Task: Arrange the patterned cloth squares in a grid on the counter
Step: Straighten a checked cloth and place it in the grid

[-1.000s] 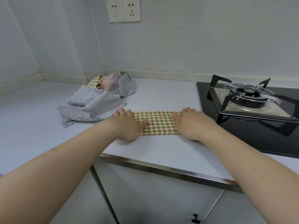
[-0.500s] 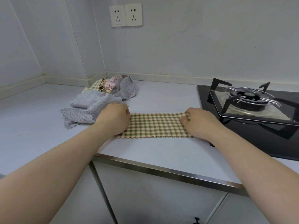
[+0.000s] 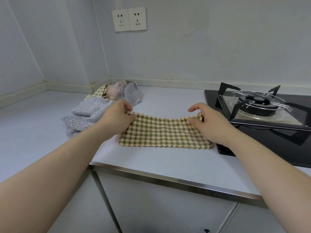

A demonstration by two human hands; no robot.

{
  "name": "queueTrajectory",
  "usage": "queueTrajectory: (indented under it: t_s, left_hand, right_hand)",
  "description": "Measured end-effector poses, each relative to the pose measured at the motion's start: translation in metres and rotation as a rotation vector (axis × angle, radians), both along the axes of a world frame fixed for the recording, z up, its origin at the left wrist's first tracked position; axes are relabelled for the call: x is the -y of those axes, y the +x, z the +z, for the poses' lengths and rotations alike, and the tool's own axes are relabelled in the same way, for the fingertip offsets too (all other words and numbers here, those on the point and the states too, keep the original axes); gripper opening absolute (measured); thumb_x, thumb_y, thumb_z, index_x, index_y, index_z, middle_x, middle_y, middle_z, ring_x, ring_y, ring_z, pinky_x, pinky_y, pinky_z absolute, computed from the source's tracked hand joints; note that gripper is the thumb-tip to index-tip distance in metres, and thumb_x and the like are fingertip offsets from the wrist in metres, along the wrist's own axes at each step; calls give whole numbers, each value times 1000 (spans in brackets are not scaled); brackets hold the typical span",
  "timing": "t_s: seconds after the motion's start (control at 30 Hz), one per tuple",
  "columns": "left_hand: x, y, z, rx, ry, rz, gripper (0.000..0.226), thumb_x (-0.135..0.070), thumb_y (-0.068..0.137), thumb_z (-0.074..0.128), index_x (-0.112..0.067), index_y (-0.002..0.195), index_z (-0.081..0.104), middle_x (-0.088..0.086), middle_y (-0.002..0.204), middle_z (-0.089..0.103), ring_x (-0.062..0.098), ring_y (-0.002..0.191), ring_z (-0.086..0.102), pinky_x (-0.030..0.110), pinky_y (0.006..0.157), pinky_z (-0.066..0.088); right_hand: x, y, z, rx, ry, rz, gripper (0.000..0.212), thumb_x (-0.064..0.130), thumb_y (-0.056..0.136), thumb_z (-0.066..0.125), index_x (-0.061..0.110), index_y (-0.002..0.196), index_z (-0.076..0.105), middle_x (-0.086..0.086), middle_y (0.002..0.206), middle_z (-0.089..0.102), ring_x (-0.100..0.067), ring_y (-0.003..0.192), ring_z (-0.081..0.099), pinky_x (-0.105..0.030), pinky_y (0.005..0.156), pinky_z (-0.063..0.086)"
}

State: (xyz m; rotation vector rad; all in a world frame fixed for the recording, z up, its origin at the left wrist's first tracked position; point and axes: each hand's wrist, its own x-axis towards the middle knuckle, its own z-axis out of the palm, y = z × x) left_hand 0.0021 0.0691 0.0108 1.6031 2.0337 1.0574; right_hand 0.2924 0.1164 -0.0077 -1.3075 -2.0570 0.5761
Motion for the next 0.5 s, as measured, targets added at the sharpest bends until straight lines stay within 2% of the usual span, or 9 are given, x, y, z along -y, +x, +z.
queueTrajectory:
  t_s: [0.07,0.17,0.27,0.3,0.4,0.43,0.5]
  left_hand:
    - [0,0,1,67,10,11,16,-9,95,62,-22,92,54,1,81,51,20,72,48,33,63,43]
    - [2,4,6,97,44,10,29,4,93,52,-20,79,59,2,78,55,19,69,48,30,59,41]
    - [6,14,14,110,79,27,38,6,90,46,-19,70,67,0,77,60,17,64,48,26,53,39]
    - [7,17,16,121,91,32,38,5,89,46,-19,70,69,-1,77,61,16,63,47,25,53,38]
    - [12,26,26,166,148,18,36,1,89,50,-22,71,73,-5,76,63,11,59,46,26,53,35]
    - [14,29,29,165,167,8,35,-2,90,52,-23,73,74,-8,79,65,9,62,48,26,55,36]
    - [19,37,36,135,198,-12,32,-7,91,55,-26,79,78,-19,87,65,1,73,53,23,62,39]
  right_hand:
    - [-2,1,0,-35,-10,17,19,32,100,60,44,114,56,-17,77,60,-17,58,49,-20,49,39]
    - [0,0,6,-155,-37,35,23,21,96,60,42,103,67,1,67,58,-12,55,45,-18,52,38]
    - [5,-1,16,-342,-81,84,28,6,89,60,25,83,79,-3,86,75,-16,77,59,-28,77,48]
    - [8,-1,19,-404,-112,129,29,2,86,58,21,79,80,-7,90,76,-17,81,60,-31,79,50]
    - [11,4,25,-541,-221,315,37,2,67,51,14,83,81,-27,91,70,-25,79,59,-30,71,52]
    - [11,7,26,-554,-243,357,40,0,64,51,13,87,82,-26,90,71,-27,77,61,-31,71,52]
    - [11,10,27,-537,-235,412,34,-6,74,59,11,94,81,-16,86,75,-24,73,63,-37,75,49]
